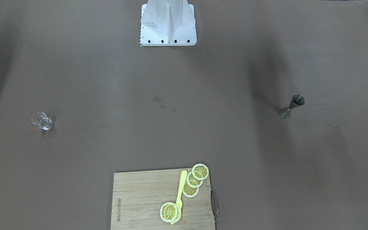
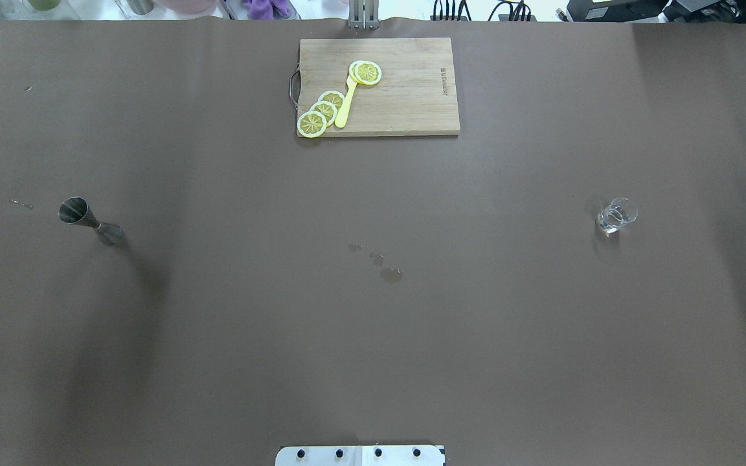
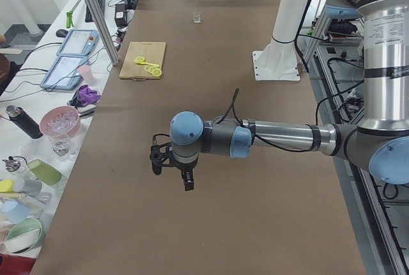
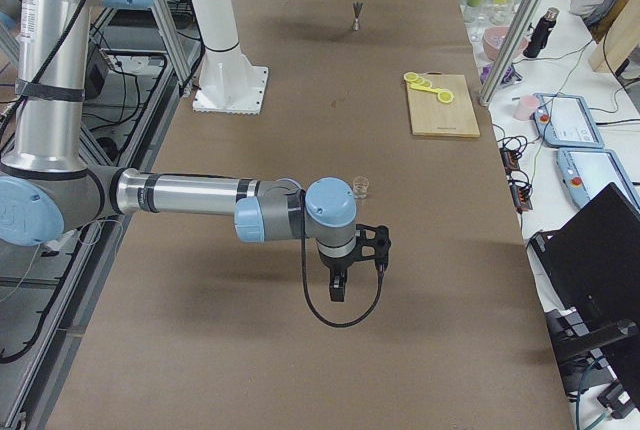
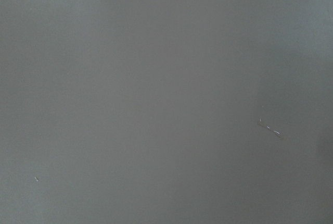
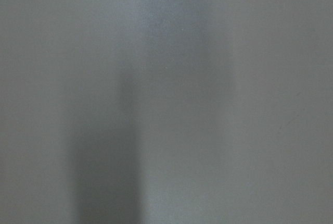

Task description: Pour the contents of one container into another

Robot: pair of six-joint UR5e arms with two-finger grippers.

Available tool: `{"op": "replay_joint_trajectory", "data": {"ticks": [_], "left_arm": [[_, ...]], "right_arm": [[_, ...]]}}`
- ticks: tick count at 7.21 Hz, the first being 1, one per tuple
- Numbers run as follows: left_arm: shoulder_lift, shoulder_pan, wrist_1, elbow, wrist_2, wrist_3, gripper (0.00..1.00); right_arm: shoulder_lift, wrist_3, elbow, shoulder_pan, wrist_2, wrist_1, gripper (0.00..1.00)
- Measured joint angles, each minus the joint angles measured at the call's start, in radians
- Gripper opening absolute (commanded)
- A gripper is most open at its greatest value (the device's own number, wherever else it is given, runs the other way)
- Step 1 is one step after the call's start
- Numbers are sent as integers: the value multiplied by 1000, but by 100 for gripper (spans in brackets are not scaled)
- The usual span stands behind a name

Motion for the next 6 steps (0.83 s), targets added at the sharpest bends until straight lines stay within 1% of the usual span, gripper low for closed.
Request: {"op": "replay_joint_trajectory", "data": {"ticks": [4,6], "left_arm": [[0,1,0,0,0,0,99],[0,0,0,-1,0,0,99]], "right_arm": [[7,-15,16,-7,5,0,100],[11,-16,22,-10,24,0,100]]}}
